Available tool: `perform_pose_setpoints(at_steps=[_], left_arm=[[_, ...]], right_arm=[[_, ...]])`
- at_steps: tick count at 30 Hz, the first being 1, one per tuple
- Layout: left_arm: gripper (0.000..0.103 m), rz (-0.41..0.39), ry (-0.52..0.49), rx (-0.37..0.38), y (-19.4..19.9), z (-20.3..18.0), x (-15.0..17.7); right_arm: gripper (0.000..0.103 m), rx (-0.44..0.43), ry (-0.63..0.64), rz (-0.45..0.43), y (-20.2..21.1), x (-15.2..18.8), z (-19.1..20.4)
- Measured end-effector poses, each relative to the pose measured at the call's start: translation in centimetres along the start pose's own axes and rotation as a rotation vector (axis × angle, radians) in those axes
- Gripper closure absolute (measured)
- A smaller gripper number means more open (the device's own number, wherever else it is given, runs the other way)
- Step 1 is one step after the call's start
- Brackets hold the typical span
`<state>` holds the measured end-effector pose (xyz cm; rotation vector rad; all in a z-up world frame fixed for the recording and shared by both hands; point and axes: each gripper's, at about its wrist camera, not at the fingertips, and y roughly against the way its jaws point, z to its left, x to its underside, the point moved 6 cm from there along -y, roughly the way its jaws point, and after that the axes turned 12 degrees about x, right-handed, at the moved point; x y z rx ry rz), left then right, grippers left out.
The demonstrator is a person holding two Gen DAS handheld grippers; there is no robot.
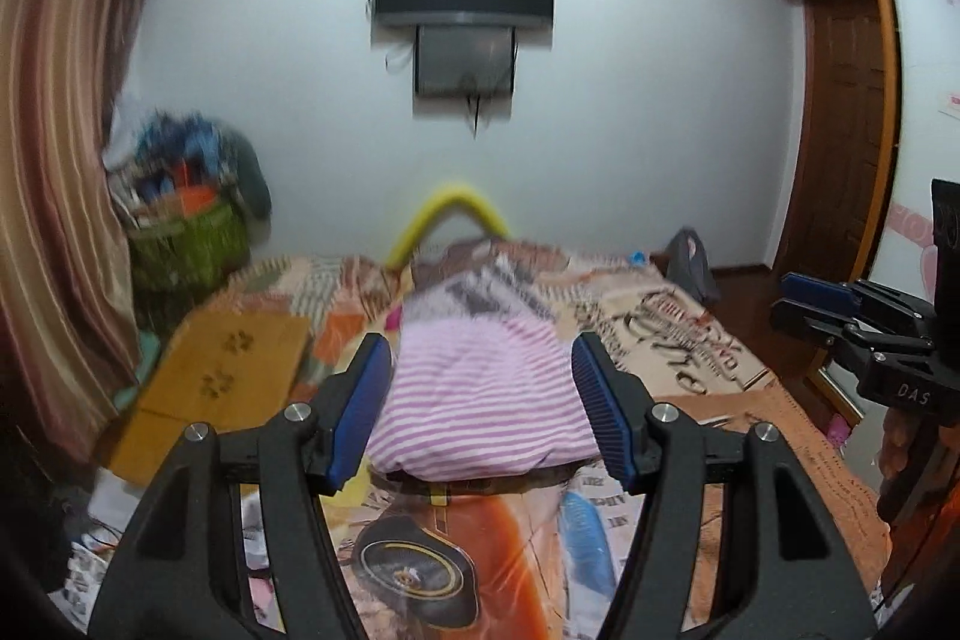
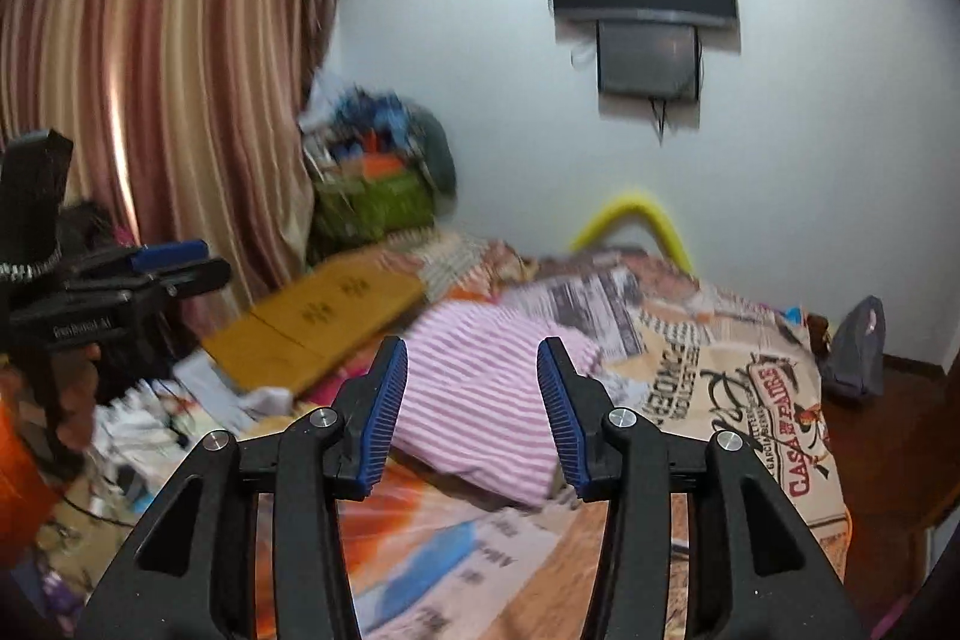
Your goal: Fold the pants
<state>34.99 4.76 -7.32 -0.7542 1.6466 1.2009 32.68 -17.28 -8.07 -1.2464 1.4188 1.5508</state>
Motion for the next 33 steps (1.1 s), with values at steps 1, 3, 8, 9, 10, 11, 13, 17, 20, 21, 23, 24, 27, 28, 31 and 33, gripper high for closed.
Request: perform_pose_setpoints(at_steps=[1,3,8,9,10,11,13,17,20,21,23,24,27,28,31,33], left_arm=[[0.04,-0.02,-0.009,-0.006,1.4,-0.7,-0.3],[0.039,-0.066,-0.028,-0.013,4.4,-2.2,-0.6],[0.022,-0.143,-0.076,-0.042,9.6,-5.2,-0.4],[0.018,-0.153,-0.081,-0.043,10.3,-5.7,-0.2],[0.015,-0.162,-0.081,-0.041,10.9,-6.1,-0.1],[0.009,-0.174,-0.078,-0.037,11.6,-6.6,0.1],[0.005,-0.188,-0.076,-0.033,12.4,-7.2,0.4],[0.001,-0.2,-0.086,-0.02,13.4,-8.3,1.0],[0.0,-0.207,-0.08,-0.015,13.9,-8.9,1.5],[0.0,-0.209,-0.081,-0.016,14.0,-9.2,1.6],[0.0,-0.214,-0.082,-0.017,14.2,-9.3,1.9],[0.0,-0.214,-0.081,-0.015,14.3,-9.5,2.1],[0.0,-0.216,-0.071,-0.011,14.2,-9.4,2.2],[0.0,-0.217,-0.068,-0.011,14.2,-9.4,2.3],[0.0,-0.217,-0.054,-0.007,14.1,-9.0,2.5],[0.0,-0.215,-0.045,-0.004,14.0,-8.8,2.6]], right_arm=[[0.06,-0.005,-0.002,-0.027,1.6,-0.5,0.4],[0.06,0.007,-0.014,-0.081,4.0,-1.1,1.0],[0.046,-0.005,-0.037,-0.187,9.3,-1.5,2.4],[0.044,-0.008,-0.039,-0.203,10.0,-1.4,2.7],[0.039,-0.011,-0.04,-0.219,10.8,-1.4,2.9],[0.032,-0.01,-0.042,-0.24,11.6,-1.4,3.2],[0.024,-0.001,-0.044,-0.274,12.6,-1.3,3.5],[0.017,0.031,-0.045,-0.31,13.2,-1.1,3.5],[0.007,0.044,-0.056,-0.31,13.2,-0.8,3.4],[0.006,0.049,-0.062,-0.311,13.4,-0.7,3.3],[0.0,0.063,-0.073,-0.312,13.8,-0.3,3.3],[0.0,0.068,-0.076,-0.313,13.8,-0.2,3.4],[0.0,0.094,-0.069,-0.312,13.9,0.1,3.4],[0.0,0.099,-0.066,-0.31,14.0,0.3,3.5],[0.0,0.096,-0.065,-0.306,14.1,0.5,3.6],[0.0,0.098,-0.067,-0.307,14.2,0.8,3.5]])
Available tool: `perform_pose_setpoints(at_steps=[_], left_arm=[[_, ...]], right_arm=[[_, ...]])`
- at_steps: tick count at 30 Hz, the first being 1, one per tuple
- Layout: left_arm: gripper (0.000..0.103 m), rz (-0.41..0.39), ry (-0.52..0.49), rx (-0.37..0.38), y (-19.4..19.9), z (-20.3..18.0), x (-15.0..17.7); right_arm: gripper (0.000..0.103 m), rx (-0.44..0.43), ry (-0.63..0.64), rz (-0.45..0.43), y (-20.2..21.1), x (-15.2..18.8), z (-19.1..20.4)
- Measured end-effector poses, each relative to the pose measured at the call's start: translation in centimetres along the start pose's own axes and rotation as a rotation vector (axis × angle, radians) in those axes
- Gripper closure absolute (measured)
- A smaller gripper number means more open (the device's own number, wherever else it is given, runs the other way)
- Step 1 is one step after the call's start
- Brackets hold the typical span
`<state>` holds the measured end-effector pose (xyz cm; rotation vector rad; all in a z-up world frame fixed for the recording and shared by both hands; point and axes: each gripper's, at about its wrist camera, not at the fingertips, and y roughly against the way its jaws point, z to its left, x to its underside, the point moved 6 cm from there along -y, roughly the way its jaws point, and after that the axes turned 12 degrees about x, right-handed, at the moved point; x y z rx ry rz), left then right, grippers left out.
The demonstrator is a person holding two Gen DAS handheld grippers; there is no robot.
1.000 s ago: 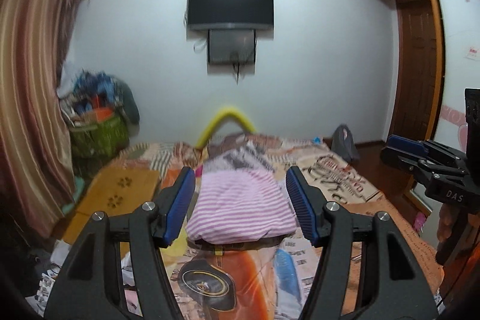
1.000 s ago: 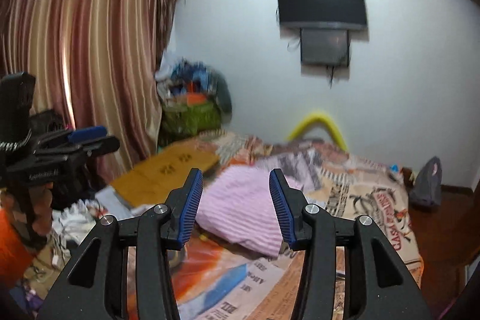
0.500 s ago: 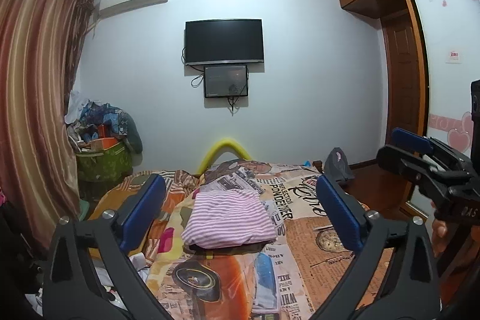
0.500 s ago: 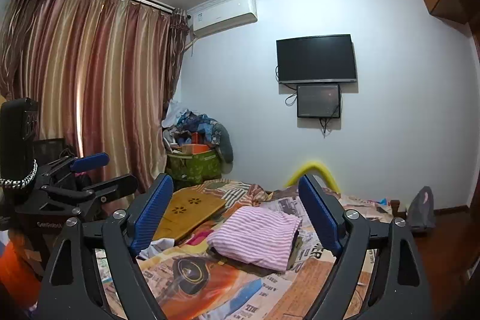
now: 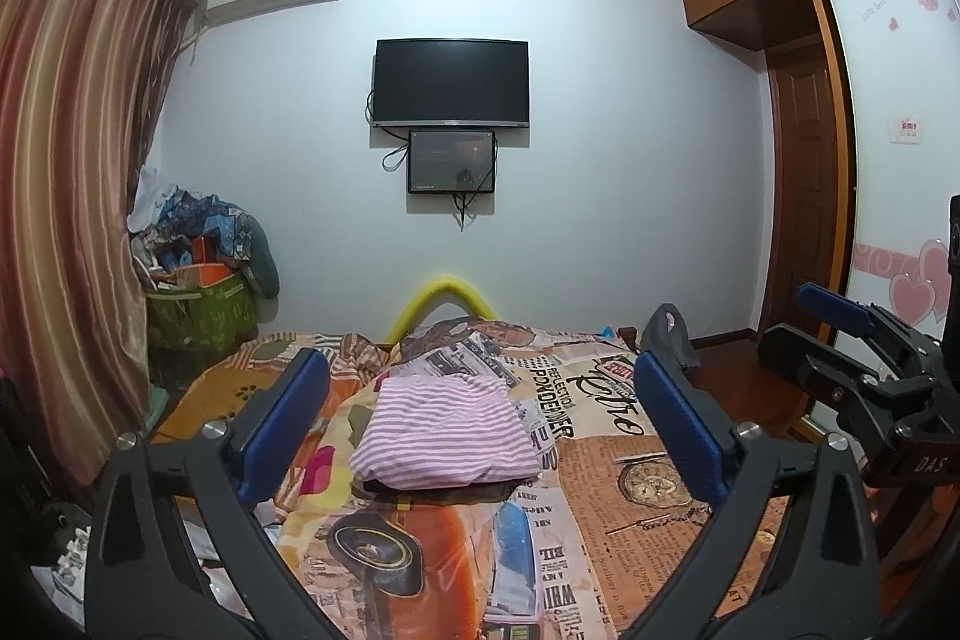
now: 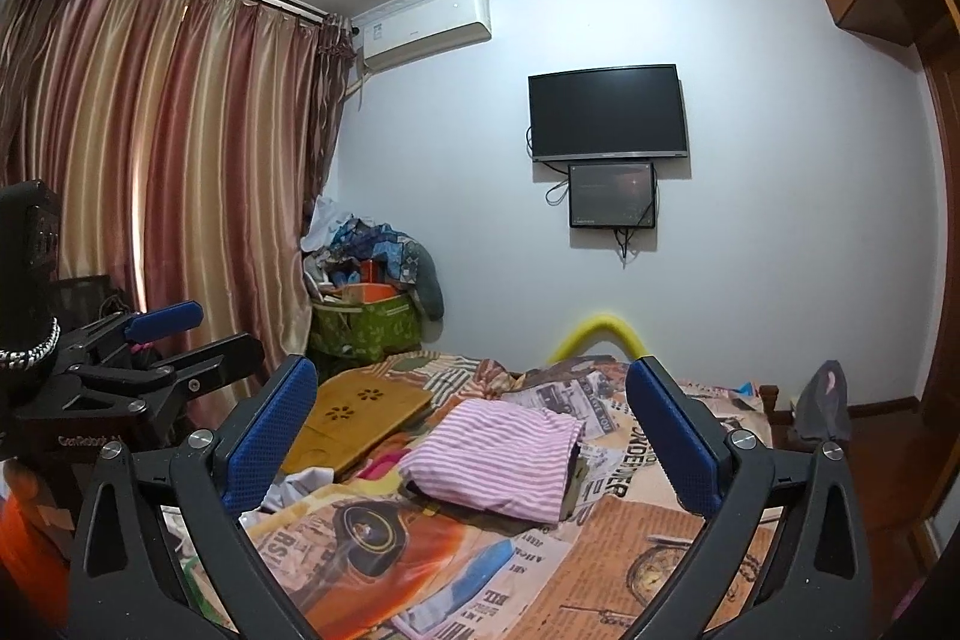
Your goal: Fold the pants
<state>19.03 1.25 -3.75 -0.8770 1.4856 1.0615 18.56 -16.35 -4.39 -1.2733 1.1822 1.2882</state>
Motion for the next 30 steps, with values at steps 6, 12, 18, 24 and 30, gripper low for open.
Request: perform_pose_setpoints(at_steps=[6,12,18,24,30], left_arm=[[0.0,0.003,0.018,0.001,-0.3,0.38,0.38],[0.0,0.007,0.019,0.0,-0.28,0.37,0.74],[0.0,0.005,0.027,0.005,-0.3,0.31,0.7],[0.0,0.009,0.029,0.005,-0.33,0.42,0.81],[0.0,0.015,0.031,0.009,-0.35,0.41,0.82]], right_arm=[[0.0,0.005,0.001,0.01,0.25,0.58,0.05],[0.0,0.006,0.003,0.017,0.36,0.72,-0.02],[0.0,0.006,-0.002,0.023,0.57,0.61,-0.06],[0.0,0.006,-0.013,0.029,0.69,0.6,-0.17],[0.0,0.004,-0.013,0.031,0.75,0.54,-0.19]])
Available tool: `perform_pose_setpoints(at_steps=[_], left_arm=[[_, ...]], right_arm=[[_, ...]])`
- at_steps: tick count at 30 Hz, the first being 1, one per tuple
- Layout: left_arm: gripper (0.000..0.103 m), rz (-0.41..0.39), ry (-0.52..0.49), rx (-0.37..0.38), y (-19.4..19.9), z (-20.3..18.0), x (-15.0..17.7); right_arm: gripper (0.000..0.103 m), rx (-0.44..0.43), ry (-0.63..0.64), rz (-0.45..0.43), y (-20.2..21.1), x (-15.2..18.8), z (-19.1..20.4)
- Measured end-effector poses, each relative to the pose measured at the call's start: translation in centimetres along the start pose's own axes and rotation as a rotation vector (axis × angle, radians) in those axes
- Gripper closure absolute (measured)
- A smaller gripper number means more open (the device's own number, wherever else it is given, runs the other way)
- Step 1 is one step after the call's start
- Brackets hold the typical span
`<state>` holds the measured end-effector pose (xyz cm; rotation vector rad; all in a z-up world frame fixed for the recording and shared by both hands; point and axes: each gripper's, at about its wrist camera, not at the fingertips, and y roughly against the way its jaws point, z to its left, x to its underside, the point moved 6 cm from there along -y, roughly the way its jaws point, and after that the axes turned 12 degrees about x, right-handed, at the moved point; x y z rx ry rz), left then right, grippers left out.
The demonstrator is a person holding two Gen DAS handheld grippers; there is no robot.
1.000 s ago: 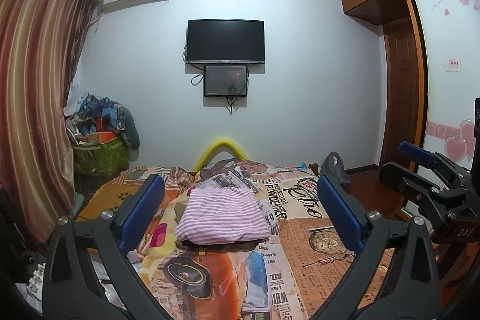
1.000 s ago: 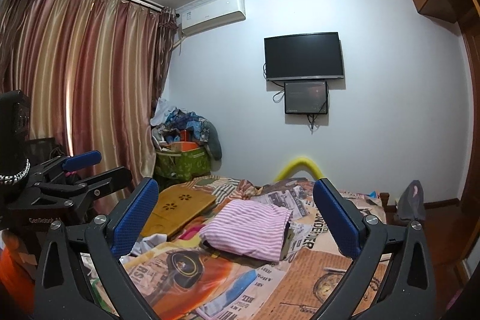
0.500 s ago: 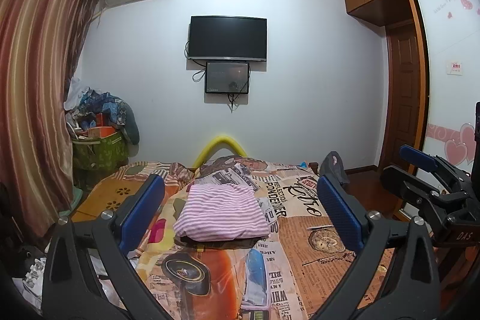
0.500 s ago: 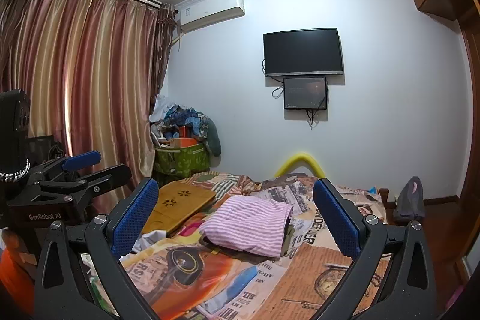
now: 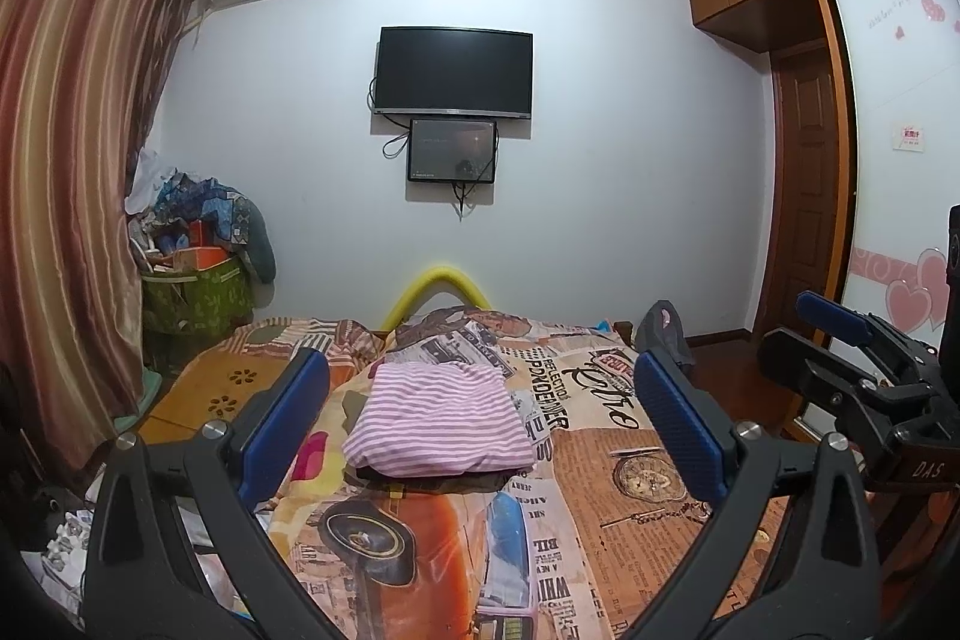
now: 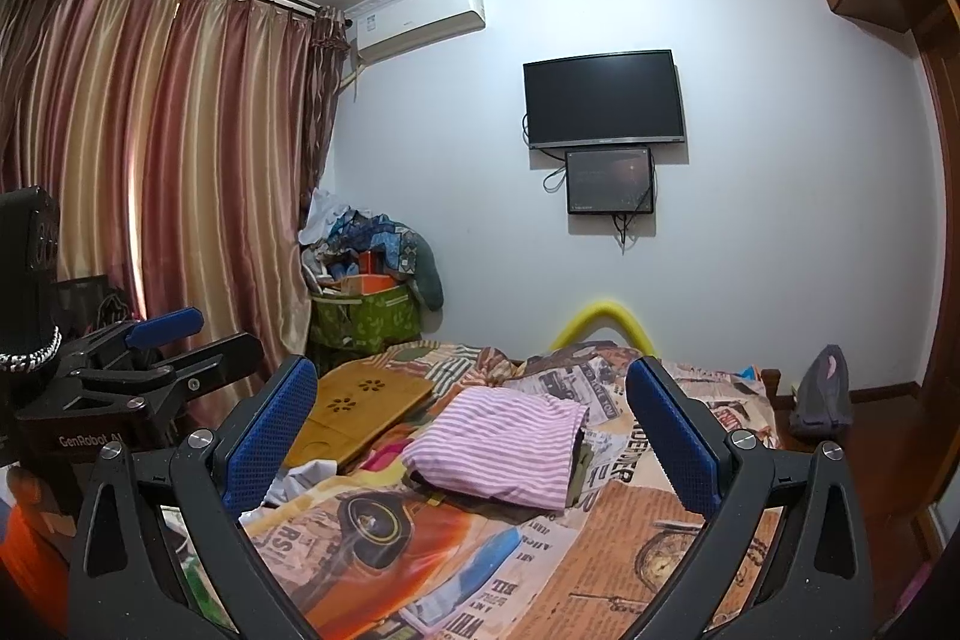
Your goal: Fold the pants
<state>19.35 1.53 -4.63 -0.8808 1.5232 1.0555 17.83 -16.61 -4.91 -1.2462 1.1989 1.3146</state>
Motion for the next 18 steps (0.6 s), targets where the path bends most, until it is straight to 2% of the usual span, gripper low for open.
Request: perform_pose_setpoints(at_steps=[18], left_arm=[[0.0,-0.001,-0.011,0.011,0.1,-0.49,0.03]], right_arm=[[0.0,0.002,-0.003,-0.003,0.18,-0.21,0.0]])
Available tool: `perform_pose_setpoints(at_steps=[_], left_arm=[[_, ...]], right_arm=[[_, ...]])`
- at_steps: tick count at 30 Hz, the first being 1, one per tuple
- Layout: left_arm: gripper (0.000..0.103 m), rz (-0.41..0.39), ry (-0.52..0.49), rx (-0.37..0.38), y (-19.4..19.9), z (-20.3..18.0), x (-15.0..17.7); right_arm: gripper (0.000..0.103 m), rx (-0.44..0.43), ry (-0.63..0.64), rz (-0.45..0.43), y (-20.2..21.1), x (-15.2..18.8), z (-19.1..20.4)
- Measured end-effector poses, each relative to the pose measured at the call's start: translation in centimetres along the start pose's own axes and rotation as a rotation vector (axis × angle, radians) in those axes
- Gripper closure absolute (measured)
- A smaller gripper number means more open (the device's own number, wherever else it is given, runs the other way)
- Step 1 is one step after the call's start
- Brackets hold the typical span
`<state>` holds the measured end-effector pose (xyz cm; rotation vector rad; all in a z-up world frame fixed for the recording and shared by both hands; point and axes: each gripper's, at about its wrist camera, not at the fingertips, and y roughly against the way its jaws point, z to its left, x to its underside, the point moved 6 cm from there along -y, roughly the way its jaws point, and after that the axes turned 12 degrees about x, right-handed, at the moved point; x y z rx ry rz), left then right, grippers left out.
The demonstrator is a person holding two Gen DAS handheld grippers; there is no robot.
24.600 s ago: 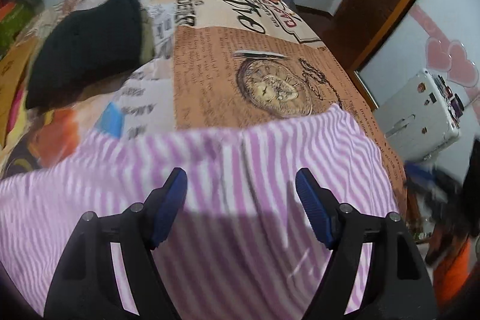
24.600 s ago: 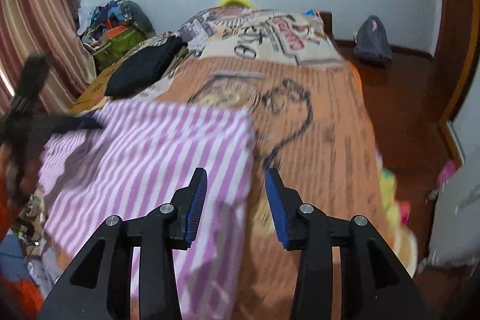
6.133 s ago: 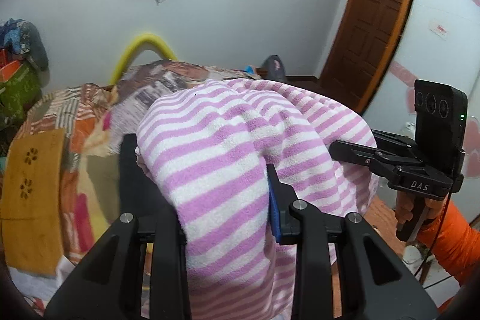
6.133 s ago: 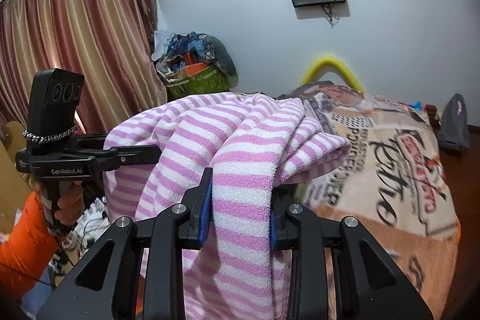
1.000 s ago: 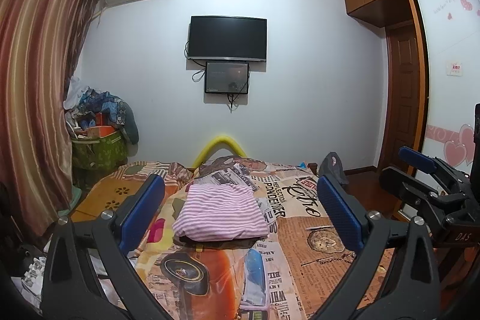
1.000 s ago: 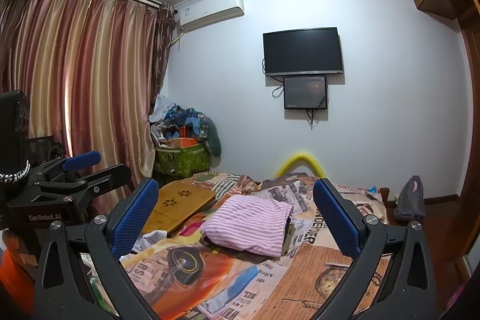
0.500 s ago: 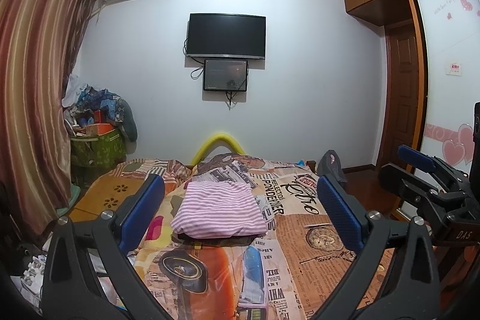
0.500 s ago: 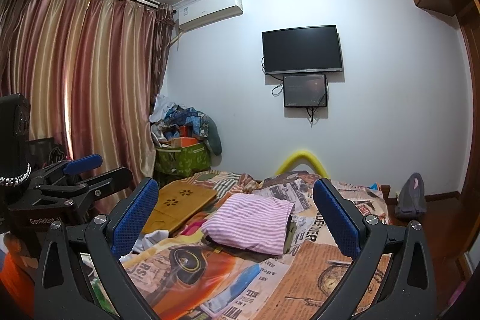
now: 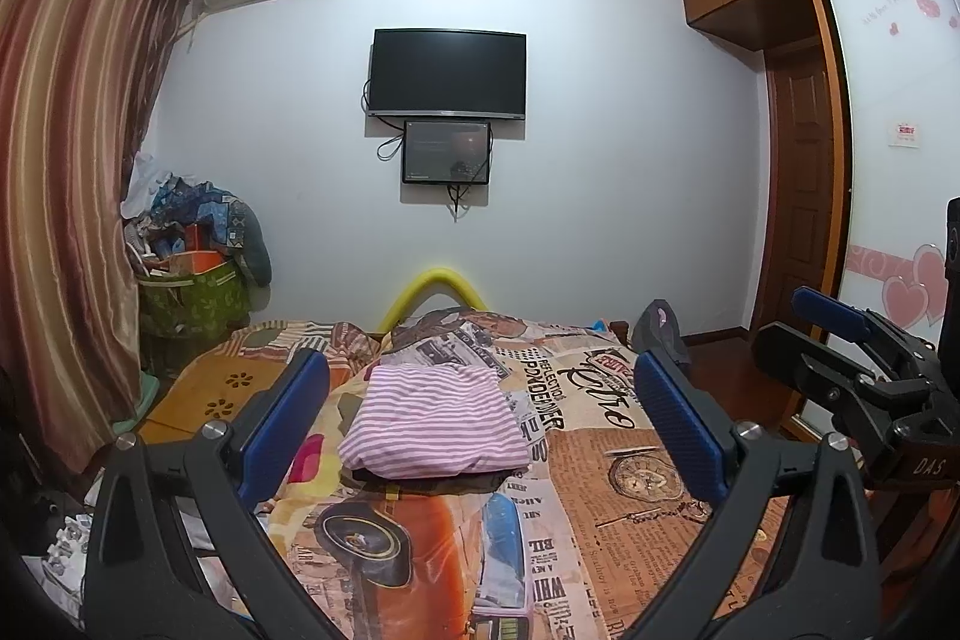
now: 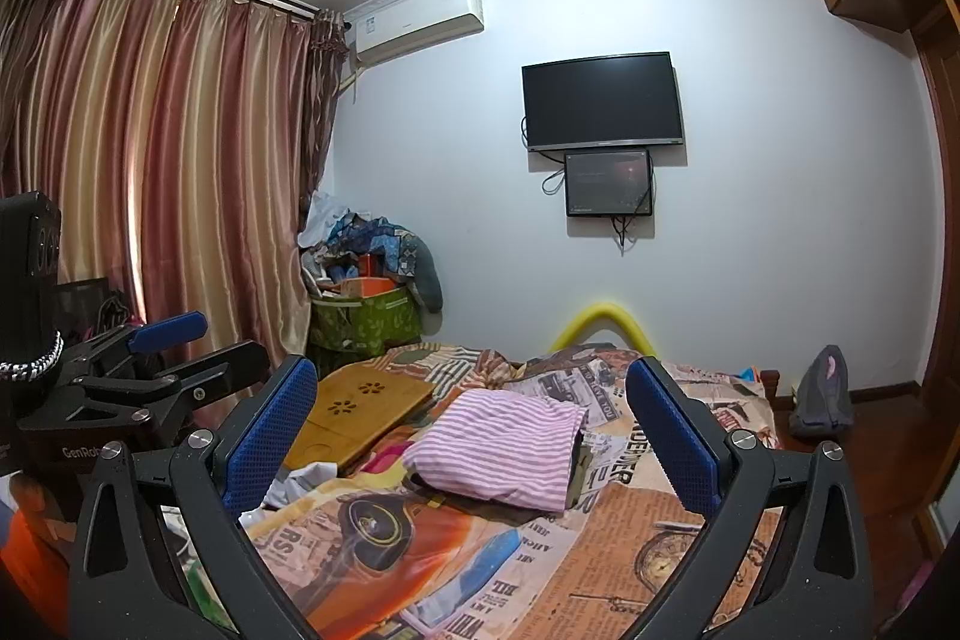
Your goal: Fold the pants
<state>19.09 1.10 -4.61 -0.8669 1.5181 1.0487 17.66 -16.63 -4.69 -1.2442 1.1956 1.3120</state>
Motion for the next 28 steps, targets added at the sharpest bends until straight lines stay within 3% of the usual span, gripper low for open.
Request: perform_pose_setpoints(at_steps=[28], left_arm=[[0.0,0.03,0.015,0.041,-0.24,-0.23,0.18]], right_arm=[[0.0,0.006,-0.007,0.016,-0.11,0.06,-0.06]])
